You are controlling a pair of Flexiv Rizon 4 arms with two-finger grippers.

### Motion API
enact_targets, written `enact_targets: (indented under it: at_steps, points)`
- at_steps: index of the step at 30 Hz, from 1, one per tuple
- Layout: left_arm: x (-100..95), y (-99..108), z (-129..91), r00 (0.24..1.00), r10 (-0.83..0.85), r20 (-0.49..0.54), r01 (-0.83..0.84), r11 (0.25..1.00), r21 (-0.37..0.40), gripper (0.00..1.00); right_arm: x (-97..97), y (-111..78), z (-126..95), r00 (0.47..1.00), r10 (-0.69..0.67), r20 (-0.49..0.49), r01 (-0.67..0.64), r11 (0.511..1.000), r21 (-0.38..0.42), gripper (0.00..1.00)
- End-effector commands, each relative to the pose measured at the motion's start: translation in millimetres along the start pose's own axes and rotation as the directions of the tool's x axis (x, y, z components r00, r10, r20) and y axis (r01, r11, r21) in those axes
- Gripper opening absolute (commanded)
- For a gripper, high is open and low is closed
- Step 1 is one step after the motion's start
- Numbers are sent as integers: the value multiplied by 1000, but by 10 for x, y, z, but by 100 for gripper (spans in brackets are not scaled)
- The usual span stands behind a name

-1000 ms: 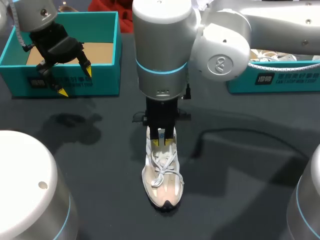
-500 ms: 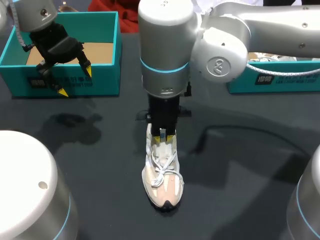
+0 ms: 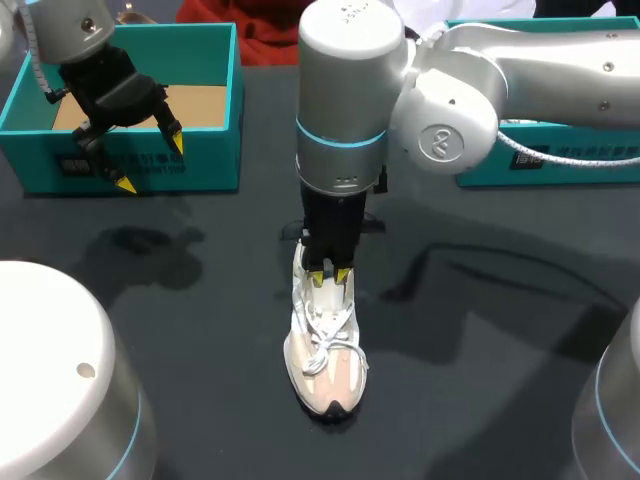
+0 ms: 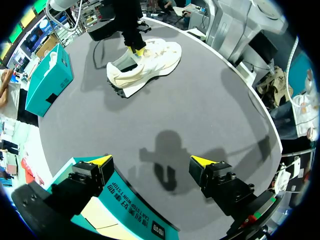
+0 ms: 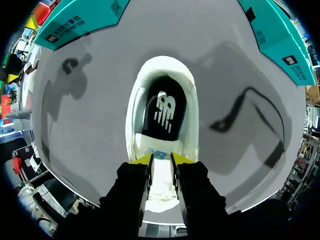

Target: Take the shoe out of the shoebox, open the shoe tongue, remove and reinsert the insole, then place the shoe into the shoebox

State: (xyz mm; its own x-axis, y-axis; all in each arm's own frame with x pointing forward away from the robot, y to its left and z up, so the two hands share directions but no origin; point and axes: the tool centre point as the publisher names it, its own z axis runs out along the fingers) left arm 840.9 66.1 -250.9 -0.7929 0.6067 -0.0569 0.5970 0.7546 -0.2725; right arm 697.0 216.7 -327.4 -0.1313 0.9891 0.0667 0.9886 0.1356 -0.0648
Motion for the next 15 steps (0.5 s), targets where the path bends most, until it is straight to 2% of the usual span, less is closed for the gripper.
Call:
enact_targets:
  at_steps: [1,10,12,15]
  points:
    - [1,2,2,1000,0,-1,0,1000,-3,100,54,-60,-129,999,-8,38,9,1000,-23,24]
    - [1,2,2,1000,0,-1,0,1000,-3,100,-64,72,147,999,-36,-22,36,999,1,24]
    - [1,2,2,1000,0,-1,0,1000,-3,100,-63,76,141,998,-46,-31,46,999,-3,24]
    - [1,2,2,1000,0,-1,0,1000,-3,100,-49,40,-28,998,-64,-12,63,998,-29,25]
